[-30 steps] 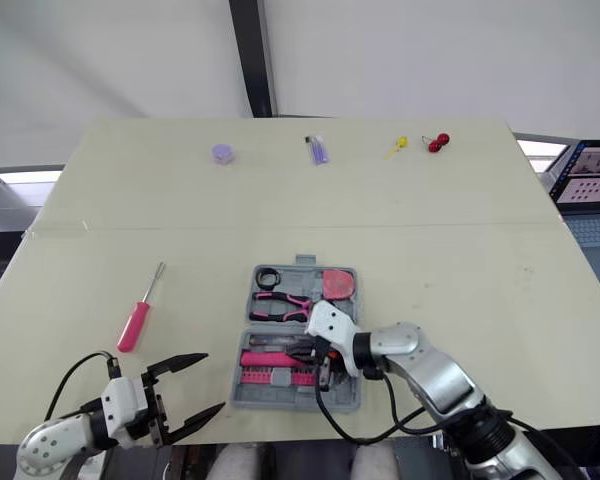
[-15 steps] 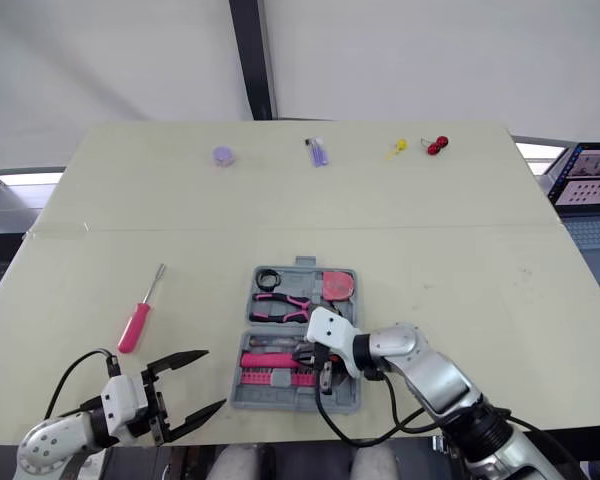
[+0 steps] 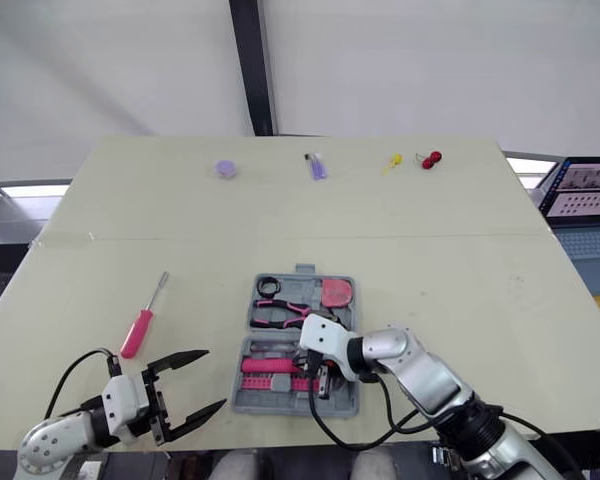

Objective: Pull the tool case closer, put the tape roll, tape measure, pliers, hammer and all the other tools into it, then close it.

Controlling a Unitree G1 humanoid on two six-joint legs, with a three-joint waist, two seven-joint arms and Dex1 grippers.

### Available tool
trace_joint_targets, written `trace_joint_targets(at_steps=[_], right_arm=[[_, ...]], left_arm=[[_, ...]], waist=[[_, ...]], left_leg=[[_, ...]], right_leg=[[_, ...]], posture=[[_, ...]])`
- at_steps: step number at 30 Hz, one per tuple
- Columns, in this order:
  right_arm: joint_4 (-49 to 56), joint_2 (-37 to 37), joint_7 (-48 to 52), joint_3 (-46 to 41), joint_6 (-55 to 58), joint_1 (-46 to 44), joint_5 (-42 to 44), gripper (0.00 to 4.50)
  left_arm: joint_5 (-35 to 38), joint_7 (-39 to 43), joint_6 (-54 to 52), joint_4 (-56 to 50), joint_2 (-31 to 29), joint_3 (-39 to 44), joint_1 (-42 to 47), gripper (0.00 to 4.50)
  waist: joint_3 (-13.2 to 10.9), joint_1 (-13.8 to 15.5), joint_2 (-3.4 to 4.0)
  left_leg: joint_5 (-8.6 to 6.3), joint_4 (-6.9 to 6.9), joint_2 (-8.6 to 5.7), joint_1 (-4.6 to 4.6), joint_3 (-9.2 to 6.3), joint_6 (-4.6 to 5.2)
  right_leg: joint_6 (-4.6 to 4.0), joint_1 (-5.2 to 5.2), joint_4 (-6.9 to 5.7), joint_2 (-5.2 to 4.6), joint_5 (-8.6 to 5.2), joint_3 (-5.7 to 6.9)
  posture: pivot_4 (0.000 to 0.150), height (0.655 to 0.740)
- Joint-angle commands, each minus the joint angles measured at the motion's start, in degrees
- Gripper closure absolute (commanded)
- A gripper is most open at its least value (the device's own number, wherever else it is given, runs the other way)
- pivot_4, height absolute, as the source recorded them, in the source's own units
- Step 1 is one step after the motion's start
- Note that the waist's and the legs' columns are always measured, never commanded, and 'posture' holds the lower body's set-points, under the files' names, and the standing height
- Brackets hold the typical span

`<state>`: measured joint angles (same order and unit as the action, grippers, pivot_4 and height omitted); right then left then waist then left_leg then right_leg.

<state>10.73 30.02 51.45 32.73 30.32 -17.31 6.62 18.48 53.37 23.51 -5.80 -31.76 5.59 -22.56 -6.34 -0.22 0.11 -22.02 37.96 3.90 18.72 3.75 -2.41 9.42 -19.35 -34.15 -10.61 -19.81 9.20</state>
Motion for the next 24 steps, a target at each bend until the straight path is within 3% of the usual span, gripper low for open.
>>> trace_joint_targets(at_steps=[1, 7, 12, 16, 19, 24], right_arm=[[-8.5, 1.4, -1.0, 4.3, 5.8, 3.6, -4.4, 4.47], [-6.4, 0.5, 0.9, -0.1, -0.7, 4.4, -0.2, 4.47], [2.8, 1.5, 4.4, -13.6, 2.5, 4.7, 12.7, 4.47], [9.5, 6.2, 5.0, -26.0, 9.8, 4.1, 23.0, 4.47], [9.0, 10.0, 3.9, -35.5, 12.3, 5.2, 26.5, 3.69], [2.7, 15.1, 3.7, -48.1, 8.8, 11.7, 25.8, 1.37]], left_arm=[[0.2, 0.2, 0.0, -1.2, -0.4, -0.1, 0.1, 0.00], [0.9, -0.3, -4.6, -1.9, -0.7, -0.8, 0.4, 0.00], [1.5, -4.9, -16.8, -7.5, -1.5, -0.2, 1.5, 0.00], [8.4, -10.7, -30.9, -11.5, -3.2, 6.3, 6.6, 0.00], [11.8, -13.4, -36.8, -7.5, -6.6, 13.9, 12.8, 0.00], [9.2, -18.0, -38.6, 3.0, -10.6, 22.9, 18.2, 0.00]], waist=[[0.0, 0.0, -0.01], [0.1, 0.1, -0.06], [-0.6, 0.3, 0.33], [-1.5, 0.3, 0.54], [-1.6, 0.2, 0.44], [-1.9, 0.2, 0.16]], left_leg=[[0.00, -0.01, 0.00, -0.02, 0.00, -0.01], [-0.01, -0.02, 0.00, -0.04, 0.00, -0.02], [-0.03, 0.15, -0.01, 0.36, -0.01, 0.01], [-0.02, 0.27, -0.01, 0.53, -0.05, 0.00], [-0.02, 0.18, 0.00, 0.47, -0.08, 0.00], [-0.03, 0.14, -0.01, 0.52, -0.03, 0.01]], right_leg=[[0.00, 0.01, 0.00, 0.00, 0.00, 0.00], [-0.02, 0.03, 0.01, 0.00, -0.01, 0.00], [-0.01, -0.17, 0.13, 0.00, 0.00, -0.04], [0.00, -0.28, 0.07, 0.00, 0.00, -0.04], [0.00, -0.28, 0.05, 0.01, 0.00, -0.03], [0.01, -0.32, 0.08, 0.01, 0.00, -0.02]], posture=[[0.150, 0.7400], [0.150, 0.7400], [0.150, 0.7400], [0.150, 0.7400], [0.150, 0.7400], [0.150, 0.7400]])
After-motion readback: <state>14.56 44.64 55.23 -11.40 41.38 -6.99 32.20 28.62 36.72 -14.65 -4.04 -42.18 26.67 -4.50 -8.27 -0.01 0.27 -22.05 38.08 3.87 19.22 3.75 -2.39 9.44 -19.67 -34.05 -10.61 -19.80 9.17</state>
